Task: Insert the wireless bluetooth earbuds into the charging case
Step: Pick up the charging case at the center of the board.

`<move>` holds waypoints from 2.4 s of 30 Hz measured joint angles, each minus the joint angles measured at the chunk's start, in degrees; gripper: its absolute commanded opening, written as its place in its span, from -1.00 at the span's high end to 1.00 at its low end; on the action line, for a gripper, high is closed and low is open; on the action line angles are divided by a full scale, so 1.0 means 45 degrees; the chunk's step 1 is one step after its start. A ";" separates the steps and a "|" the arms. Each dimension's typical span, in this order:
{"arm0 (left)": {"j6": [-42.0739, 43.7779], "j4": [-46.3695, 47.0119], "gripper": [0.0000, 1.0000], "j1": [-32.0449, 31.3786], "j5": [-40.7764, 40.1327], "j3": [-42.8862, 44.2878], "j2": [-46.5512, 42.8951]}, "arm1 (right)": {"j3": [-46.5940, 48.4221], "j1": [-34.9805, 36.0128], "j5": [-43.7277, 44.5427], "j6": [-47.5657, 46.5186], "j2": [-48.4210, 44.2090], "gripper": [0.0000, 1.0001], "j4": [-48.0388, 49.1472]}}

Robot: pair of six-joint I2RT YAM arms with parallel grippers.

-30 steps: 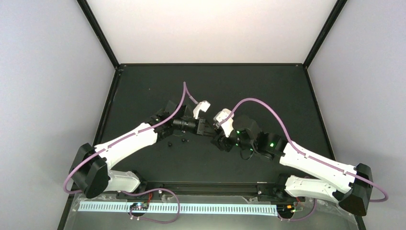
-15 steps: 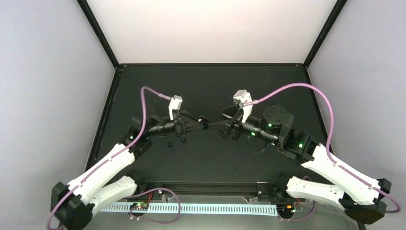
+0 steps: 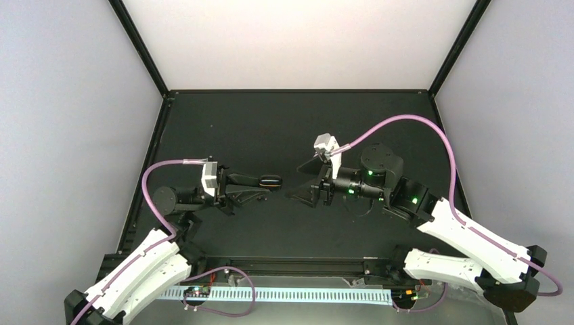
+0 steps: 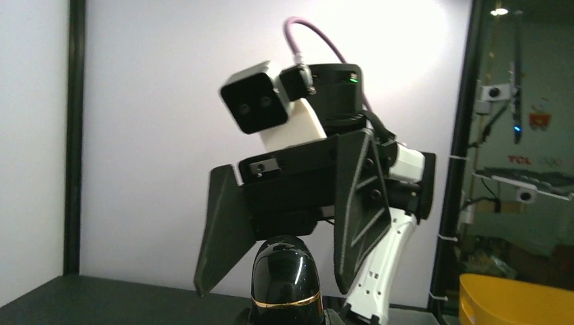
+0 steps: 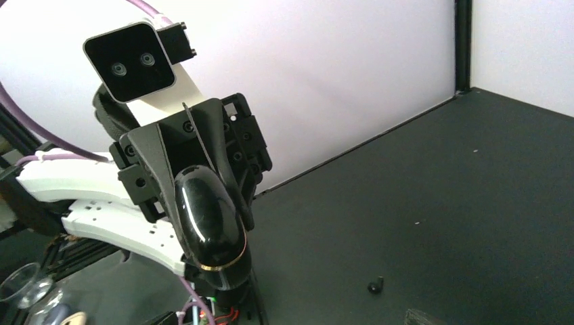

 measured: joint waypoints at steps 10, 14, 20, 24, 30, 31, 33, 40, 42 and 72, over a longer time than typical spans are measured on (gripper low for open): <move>0.0549 0.0928 0.97 -0.0636 0.1370 0.0005 0.0529 | 0.0733 0.0000 -0.0806 -0.0359 0.0471 -0.79 -0.0423; 0.1117 0.0845 0.97 -0.0874 0.1350 0.0005 0.0525 | 0.0869 0.0029 -0.0816 -0.0355 0.0563 -0.78 -0.0544; 0.1802 0.0427 0.97 -0.1141 0.1132 0.0015 0.0515 | 0.0913 0.0078 -0.0495 -0.0301 0.0525 -0.78 -0.0661; 0.2123 0.0000 0.97 -0.1375 0.1180 0.0015 0.0505 | 0.0928 0.0063 0.0287 -0.0180 0.0345 -0.78 -0.0495; 0.2327 -0.0131 0.97 -0.1579 0.1253 0.0015 0.0345 | 0.0986 0.0053 0.1341 0.0024 0.0287 -0.78 -0.0457; 0.2356 -0.0175 0.97 -0.1588 0.1263 0.0015 0.0306 | 0.0981 0.0049 0.1496 0.0058 0.0228 -0.78 -0.0457; 0.2414 -0.0316 0.97 -0.1617 0.1263 0.0010 0.0160 | 0.0981 0.0044 0.1797 0.0102 0.0102 -0.79 -0.0461; 0.2914 -0.1817 0.97 -0.1656 0.0515 -0.0053 -0.1156 | 0.0797 0.0019 0.2254 0.0262 -0.0597 -0.79 -0.0369; 0.3045 -0.2123 0.97 -0.1656 0.0257 -0.0151 -0.1690 | 0.0777 0.0010 0.1656 0.0194 -0.0607 -0.85 -0.0277; 0.2603 -0.2399 0.97 -0.1656 0.1132 0.0209 -0.0549 | 0.1807 0.1710 -0.1462 -0.2565 0.1530 0.49 -0.1953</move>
